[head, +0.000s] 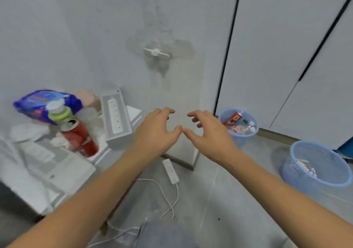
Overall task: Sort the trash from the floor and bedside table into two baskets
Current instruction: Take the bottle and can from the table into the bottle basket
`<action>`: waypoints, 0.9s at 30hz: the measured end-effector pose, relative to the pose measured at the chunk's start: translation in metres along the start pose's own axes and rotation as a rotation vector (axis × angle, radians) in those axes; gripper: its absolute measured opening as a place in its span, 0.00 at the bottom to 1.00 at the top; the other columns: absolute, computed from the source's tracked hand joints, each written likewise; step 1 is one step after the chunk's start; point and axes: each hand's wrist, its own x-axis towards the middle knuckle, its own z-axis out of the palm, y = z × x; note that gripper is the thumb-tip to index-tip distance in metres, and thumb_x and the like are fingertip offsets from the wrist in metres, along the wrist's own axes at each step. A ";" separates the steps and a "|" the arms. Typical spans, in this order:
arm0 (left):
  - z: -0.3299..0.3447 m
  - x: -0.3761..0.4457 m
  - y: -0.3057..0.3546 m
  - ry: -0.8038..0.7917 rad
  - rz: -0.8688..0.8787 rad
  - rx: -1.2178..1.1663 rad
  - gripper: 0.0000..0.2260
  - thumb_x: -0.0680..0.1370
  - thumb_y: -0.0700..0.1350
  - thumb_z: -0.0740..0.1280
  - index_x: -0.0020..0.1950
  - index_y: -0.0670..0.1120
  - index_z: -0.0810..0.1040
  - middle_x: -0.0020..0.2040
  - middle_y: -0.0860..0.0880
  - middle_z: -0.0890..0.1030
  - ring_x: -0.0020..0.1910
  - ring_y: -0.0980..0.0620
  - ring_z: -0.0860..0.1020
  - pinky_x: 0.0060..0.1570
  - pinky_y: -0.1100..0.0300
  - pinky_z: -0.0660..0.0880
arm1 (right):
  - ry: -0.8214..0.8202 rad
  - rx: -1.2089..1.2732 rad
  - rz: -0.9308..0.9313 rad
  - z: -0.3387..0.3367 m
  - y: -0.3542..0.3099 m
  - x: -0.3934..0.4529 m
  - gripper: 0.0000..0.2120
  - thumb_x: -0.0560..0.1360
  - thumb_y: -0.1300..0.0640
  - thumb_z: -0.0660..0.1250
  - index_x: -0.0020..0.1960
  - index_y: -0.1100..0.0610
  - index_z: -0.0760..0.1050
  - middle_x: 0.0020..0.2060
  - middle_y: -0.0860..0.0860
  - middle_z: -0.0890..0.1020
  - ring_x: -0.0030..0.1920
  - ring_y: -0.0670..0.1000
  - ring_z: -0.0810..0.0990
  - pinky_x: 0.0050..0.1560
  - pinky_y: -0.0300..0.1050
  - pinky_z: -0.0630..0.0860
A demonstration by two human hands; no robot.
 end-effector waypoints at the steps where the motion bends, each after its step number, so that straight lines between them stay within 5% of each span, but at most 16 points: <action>1: -0.023 -0.018 -0.015 0.028 -0.027 0.004 0.24 0.77 0.59 0.66 0.72 0.57 0.71 0.64 0.53 0.77 0.65 0.53 0.75 0.60 0.48 0.77 | -0.016 0.018 -0.034 0.012 -0.026 -0.003 0.21 0.79 0.41 0.68 0.68 0.46 0.72 0.59 0.45 0.78 0.59 0.47 0.78 0.60 0.52 0.77; 8: -0.131 -0.114 -0.116 0.195 -0.187 0.006 0.23 0.75 0.55 0.66 0.70 0.55 0.73 0.60 0.54 0.79 0.61 0.52 0.76 0.57 0.47 0.78 | -0.173 0.057 -0.174 0.091 -0.155 -0.015 0.21 0.78 0.42 0.68 0.69 0.44 0.72 0.59 0.45 0.77 0.58 0.48 0.78 0.60 0.54 0.78; 15: -0.173 -0.155 -0.189 0.235 -0.342 -0.014 0.21 0.77 0.54 0.68 0.70 0.57 0.73 0.60 0.57 0.78 0.59 0.55 0.76 0.54 0.55 0.76 | -0.247 0.018 -0.227 0.123 -0.205 -0.007 0.22 0.76 0.43 0.69 0.68 0.45 0.71 0.59 0.44 0.76 0.59 0.48 0.79 0.57 0.52 0.79; 22: -0.183 -0.115 -0.234 0.242 -0.359 -0.073 0.23 0.77 0.51 0.69 0.72 0.55 0.70 0.63 0.53 0.76 0.62 0.52 0.76 0.58 0.52 0.77 | -0.215 0.035 -0.178 0.154 -0.224 0.043 0.30 0.72 0.42 0.74 0.71 0.44 0.66 0.64 0.48 0.72 0.64 0.52 0.76 0.59 0.53 0.78; 27: -0.185 -0.053 -0.253 0.197 -0.192 -0.102 0.25 0.76 0.52 0.68 0.73 0.59 0.69 0.66 0.53 0.74 0.63 0.50 0.75 0.61 0.49 0.76 | -0.220 0.039 -0.125 0.189 -0.228 0.082 0.35 0.69 0.41 0.75 0.71 0.46 0.65 0.63 0.50 0.72 0.63 0.55 0.75 0.55 0.50 0.76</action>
